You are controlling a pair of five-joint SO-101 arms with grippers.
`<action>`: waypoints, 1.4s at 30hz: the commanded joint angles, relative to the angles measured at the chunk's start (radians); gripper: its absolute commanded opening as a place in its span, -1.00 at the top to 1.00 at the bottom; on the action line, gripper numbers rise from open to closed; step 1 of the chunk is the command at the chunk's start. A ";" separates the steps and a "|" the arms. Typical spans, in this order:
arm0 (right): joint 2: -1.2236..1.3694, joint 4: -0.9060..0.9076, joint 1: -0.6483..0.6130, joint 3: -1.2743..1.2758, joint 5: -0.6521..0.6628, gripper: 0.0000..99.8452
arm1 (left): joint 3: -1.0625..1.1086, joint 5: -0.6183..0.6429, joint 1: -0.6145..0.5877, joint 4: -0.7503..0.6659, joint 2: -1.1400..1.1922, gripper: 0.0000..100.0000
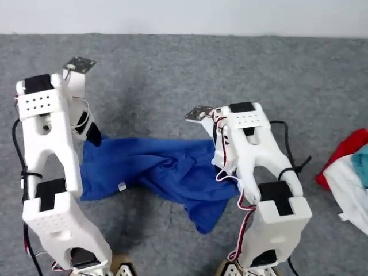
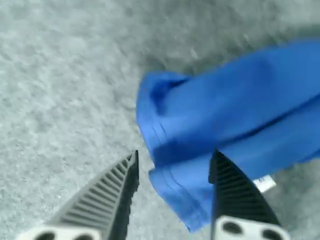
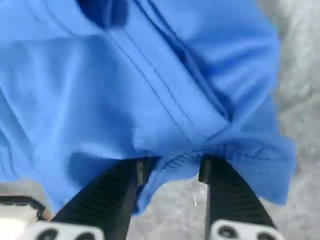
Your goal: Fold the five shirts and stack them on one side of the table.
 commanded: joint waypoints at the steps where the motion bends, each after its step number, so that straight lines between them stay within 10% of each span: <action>1: 0.025 -0.042 -0.013 -0.003 0.015 0.65 | 0.033 -0.028 0.009 0.031 -0.068 0.58; 11: -0.025 0.059 0.007 -0.002 0.183 0.97 | 0.073 -0.054 0.017 0.031 -0.058 0.58; 28: -0.305 0.170 -0.021 0.267 0.347 0.98 | 0.326 -0.187 0.032 -0.009 -0.029 0.58; 42: -0.872 0.236 -0.168 0.519 0.344 0.58 | 0.274 -0.187 0.026 0.028 0.061 0.58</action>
